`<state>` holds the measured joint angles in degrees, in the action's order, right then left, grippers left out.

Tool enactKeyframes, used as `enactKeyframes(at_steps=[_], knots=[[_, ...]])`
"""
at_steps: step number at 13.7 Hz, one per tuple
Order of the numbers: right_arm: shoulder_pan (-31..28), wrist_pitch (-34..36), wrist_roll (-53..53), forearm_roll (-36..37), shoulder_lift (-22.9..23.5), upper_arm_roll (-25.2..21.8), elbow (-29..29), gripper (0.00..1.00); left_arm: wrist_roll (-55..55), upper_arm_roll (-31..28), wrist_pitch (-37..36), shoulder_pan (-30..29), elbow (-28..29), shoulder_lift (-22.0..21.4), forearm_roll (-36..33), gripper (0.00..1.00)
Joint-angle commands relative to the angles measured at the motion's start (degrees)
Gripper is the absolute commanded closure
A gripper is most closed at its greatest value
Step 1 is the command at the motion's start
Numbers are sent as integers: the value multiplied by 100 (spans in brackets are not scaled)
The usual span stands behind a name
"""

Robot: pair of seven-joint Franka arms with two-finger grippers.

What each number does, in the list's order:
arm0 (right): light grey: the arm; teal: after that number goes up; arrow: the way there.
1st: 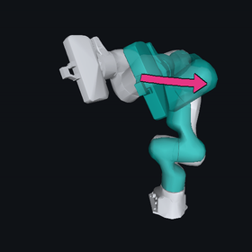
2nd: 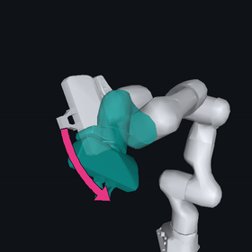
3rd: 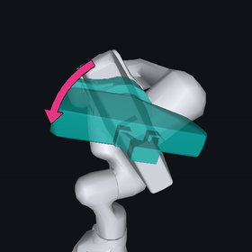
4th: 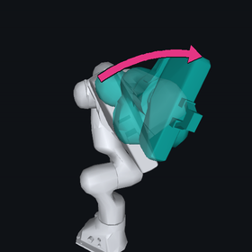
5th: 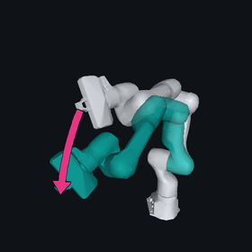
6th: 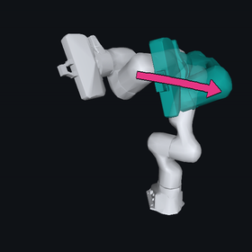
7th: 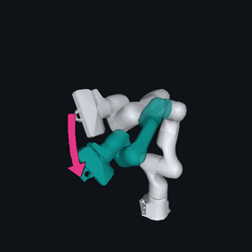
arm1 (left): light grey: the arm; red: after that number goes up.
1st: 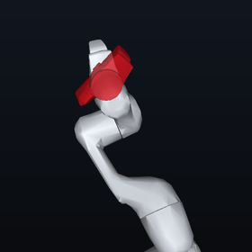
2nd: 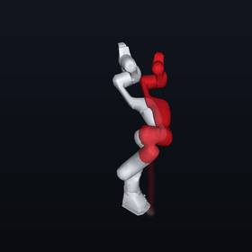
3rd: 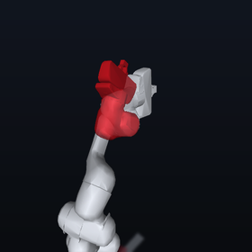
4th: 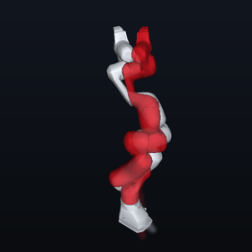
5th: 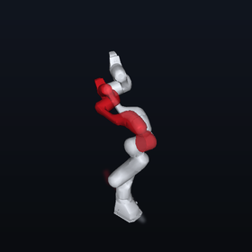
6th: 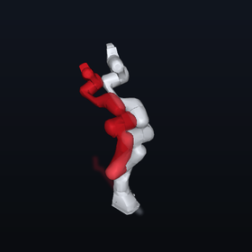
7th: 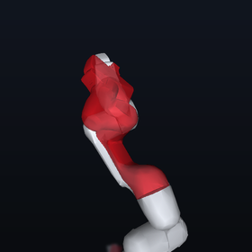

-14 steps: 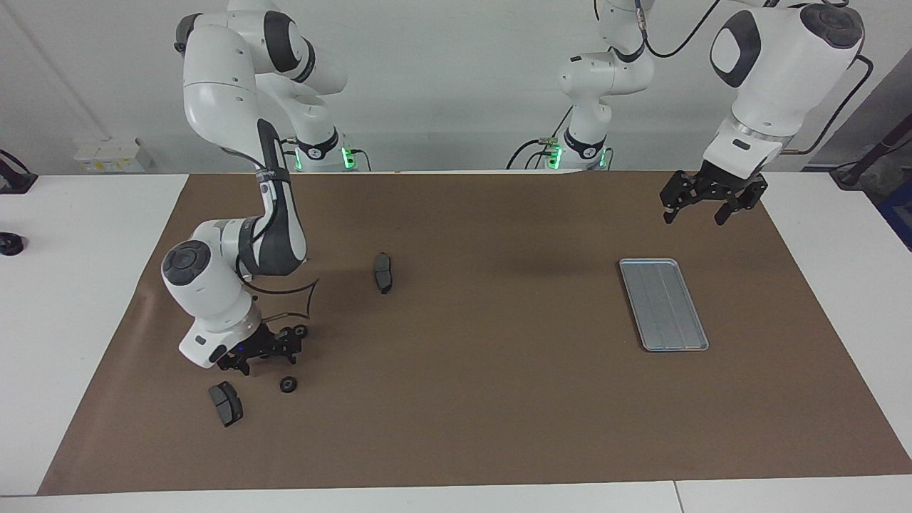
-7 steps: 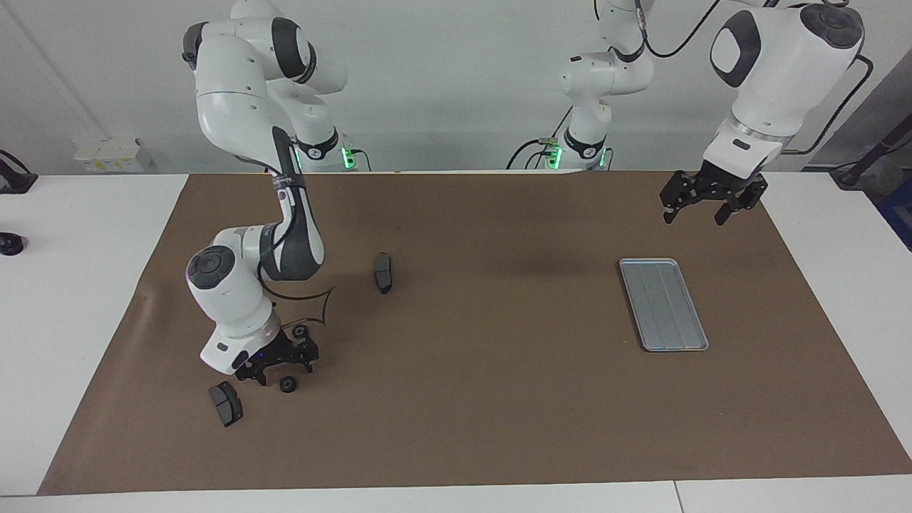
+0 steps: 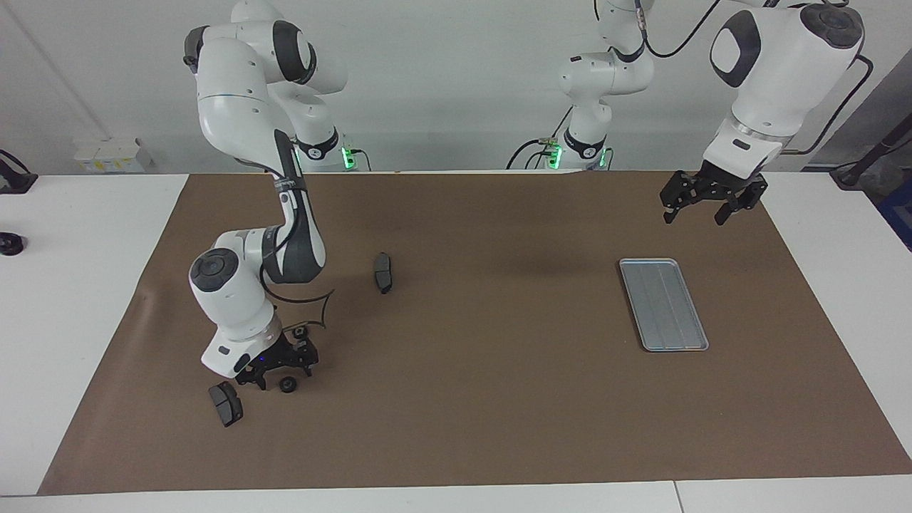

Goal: Pick bearing gear from pile to tray
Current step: 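Grasp one black bearing gear with the right gripper and lift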

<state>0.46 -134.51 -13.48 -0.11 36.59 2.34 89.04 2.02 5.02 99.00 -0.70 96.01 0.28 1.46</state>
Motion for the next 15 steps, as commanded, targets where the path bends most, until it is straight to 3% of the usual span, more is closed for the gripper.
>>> enactKeyframes(at_steps=[1, 3, 6, 15], knots=[[-11, -57, -111, 64, 94, 13, -115, 28, -17, 43, -13, -80, 164, -159, 21, 0], [-11, -66, -111, 73, 102, 13, -115, 38, -17, 43, -13, -80, 164, -159, 30, 0], [50, -294, -111, -14, 102, 13, -115, 40, -17, 43, -13, -80, 164, -159, 21, 0], [112, -268, -111, 2, 94, 13, -80, 60, -17, 43, -13, -80, 164, -159, 21, 0]])
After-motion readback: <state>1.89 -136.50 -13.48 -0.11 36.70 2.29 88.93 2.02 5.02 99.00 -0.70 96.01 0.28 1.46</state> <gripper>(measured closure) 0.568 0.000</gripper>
